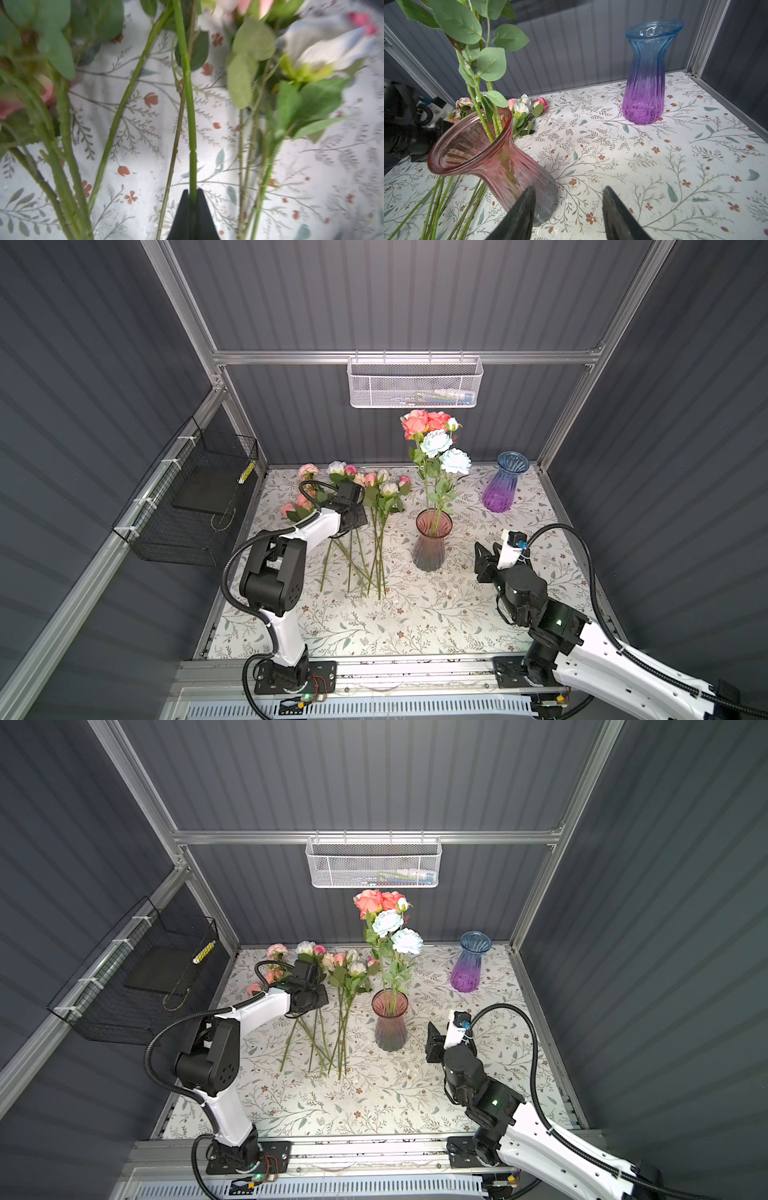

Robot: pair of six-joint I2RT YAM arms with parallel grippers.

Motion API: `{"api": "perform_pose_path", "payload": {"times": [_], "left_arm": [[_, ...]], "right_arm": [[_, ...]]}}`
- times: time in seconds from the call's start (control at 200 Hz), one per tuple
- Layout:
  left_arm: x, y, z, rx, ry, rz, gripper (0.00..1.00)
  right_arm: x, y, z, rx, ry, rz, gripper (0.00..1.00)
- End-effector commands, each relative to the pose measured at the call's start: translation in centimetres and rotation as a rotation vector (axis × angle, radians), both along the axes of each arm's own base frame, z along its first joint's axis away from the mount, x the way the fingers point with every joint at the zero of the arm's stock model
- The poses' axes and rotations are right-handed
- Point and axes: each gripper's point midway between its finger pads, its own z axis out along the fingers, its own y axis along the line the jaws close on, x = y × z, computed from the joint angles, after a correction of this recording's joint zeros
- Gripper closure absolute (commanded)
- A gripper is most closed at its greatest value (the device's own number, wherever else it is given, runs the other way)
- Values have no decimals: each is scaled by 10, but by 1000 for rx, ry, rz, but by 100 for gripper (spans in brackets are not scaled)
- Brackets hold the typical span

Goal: Arrange the flowers into the vase
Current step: 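Close the left gripper on a white rose stem in the pile, then lift the white rose upright with the left gripper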

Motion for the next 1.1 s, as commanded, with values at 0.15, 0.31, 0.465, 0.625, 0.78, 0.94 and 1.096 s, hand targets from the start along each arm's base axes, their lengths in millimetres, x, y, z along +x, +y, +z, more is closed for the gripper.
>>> {"api": "perform_pose_path", "payload": {"times": [0.15, 0.31, 0.465, 0.625, 0.78, 0.94, 1.096], "left_arm": [[10, -25, 81, -163, -297, -118, 100], [-3, -33, 129, -264, -478, -180, 100], [-31, -24, 178, -354, -604, -169, 100], [-78, -20, 216, -440, -760, -221, 100], [-134, -52, 247, -398, -871, -433, 100], [-182, -94, 282, -311, -954, -617, 100], [-203, -119, 296, -257, -983, -722, 100]], "right_arm": [[-2, -3, 3, 23, 0, -4, 47], [-4, -4, 9, 26, 0, 3, 47], [-9, 3, 22, 35, -6, 59, 48], [-16, 13, 46, 61, -47, 133, 48], [-20, 25, 77, 67, -82, 192, 46], [-21, 42, 117, 88, -121, 259, 45], [-25, 56, 150, 133, -156, 329, 43]]}}
